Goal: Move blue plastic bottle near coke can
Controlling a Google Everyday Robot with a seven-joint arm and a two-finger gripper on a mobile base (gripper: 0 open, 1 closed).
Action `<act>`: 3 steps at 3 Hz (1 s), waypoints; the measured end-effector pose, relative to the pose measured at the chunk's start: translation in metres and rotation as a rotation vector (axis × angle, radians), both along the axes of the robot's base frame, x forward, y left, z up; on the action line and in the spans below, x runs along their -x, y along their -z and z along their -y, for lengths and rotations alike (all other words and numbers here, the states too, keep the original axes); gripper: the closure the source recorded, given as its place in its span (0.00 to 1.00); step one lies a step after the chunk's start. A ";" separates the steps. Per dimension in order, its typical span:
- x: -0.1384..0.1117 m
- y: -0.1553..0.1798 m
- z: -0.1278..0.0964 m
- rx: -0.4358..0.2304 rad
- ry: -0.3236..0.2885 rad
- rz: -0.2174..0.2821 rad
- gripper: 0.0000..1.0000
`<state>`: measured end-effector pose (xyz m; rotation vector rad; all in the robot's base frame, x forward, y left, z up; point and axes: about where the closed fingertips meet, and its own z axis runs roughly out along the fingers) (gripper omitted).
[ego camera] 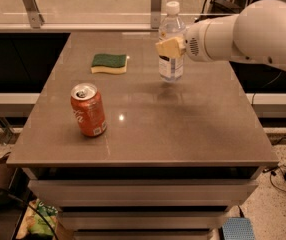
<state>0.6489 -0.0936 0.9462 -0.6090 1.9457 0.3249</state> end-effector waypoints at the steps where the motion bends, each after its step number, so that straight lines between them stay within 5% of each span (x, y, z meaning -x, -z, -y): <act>1: 0.023 0.008 -0.018 0.024 -0.025 0.012 1.00; 3: 0.059 0.021 -0.045 0.014 -0.071 0.042 1.00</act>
Offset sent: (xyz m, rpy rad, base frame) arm -0.0687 0.0442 -0.0282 -0.0161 -0.0397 0.0644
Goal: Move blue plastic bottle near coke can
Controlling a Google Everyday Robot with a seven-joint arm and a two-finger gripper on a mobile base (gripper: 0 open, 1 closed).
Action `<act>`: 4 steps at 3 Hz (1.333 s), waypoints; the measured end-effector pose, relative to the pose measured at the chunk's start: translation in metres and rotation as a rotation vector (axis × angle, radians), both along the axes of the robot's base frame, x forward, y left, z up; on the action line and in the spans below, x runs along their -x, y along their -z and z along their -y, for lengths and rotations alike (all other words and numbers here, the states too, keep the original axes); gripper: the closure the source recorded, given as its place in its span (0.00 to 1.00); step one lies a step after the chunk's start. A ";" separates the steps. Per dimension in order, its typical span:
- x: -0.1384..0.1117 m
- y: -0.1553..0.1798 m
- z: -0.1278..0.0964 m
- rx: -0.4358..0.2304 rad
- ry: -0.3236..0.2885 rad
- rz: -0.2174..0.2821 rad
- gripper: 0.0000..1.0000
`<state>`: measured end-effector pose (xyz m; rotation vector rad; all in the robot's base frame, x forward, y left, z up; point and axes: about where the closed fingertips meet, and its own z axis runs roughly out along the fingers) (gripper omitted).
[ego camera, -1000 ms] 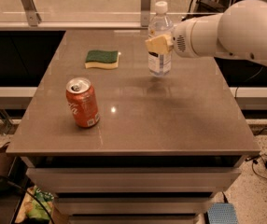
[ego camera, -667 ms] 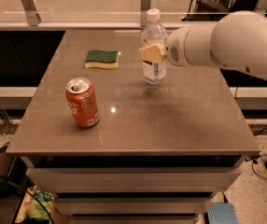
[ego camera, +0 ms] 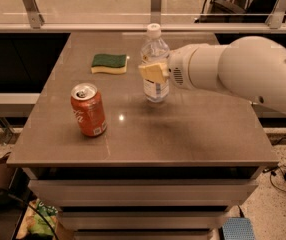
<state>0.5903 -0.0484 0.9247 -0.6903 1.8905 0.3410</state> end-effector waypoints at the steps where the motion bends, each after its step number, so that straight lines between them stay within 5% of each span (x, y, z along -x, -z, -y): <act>1: 0.013 0.007 -0.020 0.008 -0.035 0.006 1.00; 3: 0.038 0.019 -0.059 0.040 -0.077 0.025 1.00; 4: 0.038 0.018 -0.059 0.040 -0.077 0.025 1.00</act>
Offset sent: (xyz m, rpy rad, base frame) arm -0.0377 0.0651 -0.0304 -0.0607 -0.0210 0.1076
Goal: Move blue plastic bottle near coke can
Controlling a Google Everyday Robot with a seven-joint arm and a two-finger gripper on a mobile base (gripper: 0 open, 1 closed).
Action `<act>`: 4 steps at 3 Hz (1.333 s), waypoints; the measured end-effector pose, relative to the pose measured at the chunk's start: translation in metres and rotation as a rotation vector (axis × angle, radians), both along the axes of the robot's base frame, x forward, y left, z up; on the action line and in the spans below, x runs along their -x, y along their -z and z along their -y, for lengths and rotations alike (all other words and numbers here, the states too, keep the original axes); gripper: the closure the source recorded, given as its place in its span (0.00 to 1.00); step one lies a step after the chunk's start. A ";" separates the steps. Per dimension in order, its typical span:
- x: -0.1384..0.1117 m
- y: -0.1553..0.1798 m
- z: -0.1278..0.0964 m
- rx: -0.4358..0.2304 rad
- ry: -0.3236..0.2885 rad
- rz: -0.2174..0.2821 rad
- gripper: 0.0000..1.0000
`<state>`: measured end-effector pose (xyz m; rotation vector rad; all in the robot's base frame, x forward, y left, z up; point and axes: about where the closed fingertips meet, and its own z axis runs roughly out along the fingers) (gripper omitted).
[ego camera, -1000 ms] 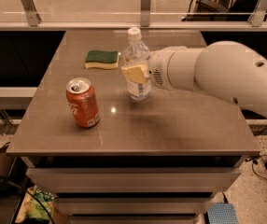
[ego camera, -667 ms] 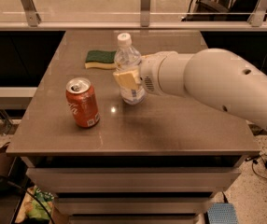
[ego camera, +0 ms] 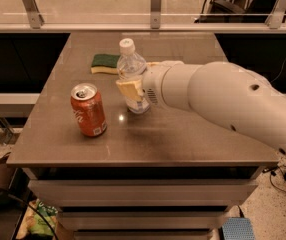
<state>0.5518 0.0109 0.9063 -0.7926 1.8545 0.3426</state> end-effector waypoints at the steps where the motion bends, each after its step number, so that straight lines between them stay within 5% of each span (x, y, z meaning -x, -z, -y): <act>1: 0.001 -0.007 -0.006 -0.013 -0.018 -0.001 1.00; 4: 0.016 -0.011 -0.021 -0.143 -0.050 -0.041 1.00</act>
Offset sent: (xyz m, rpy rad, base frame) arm -0.0129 0.0156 0.0184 0.1292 0.0702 0.0799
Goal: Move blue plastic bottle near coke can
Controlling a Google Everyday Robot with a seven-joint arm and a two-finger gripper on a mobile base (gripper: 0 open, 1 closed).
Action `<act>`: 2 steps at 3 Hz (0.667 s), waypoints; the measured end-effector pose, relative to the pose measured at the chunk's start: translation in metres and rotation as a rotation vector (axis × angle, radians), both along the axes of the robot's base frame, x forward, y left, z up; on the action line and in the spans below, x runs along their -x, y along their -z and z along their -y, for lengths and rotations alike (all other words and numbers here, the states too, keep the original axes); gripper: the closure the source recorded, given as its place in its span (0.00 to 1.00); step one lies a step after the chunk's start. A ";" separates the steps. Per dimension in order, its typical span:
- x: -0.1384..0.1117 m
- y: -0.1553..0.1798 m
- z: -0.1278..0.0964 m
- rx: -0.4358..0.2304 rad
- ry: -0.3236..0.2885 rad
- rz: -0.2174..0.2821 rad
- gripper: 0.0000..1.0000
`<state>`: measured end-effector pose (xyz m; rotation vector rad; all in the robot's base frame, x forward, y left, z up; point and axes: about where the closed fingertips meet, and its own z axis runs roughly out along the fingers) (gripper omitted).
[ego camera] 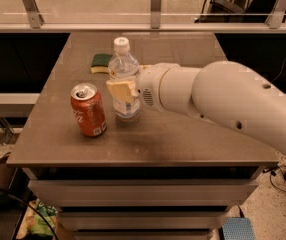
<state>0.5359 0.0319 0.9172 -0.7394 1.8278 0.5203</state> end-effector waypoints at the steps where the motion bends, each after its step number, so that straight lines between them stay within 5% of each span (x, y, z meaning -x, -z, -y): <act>1: 0.007 0.012 -0.004 -0.029 0.012 -0.016 1.00; 2: 0.008 0.009 -0.005 -0.024 0.010 -0.011 0.82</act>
Offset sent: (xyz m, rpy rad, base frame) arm -0.0057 0.0032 -0.0095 0.0245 0.0135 -0.0103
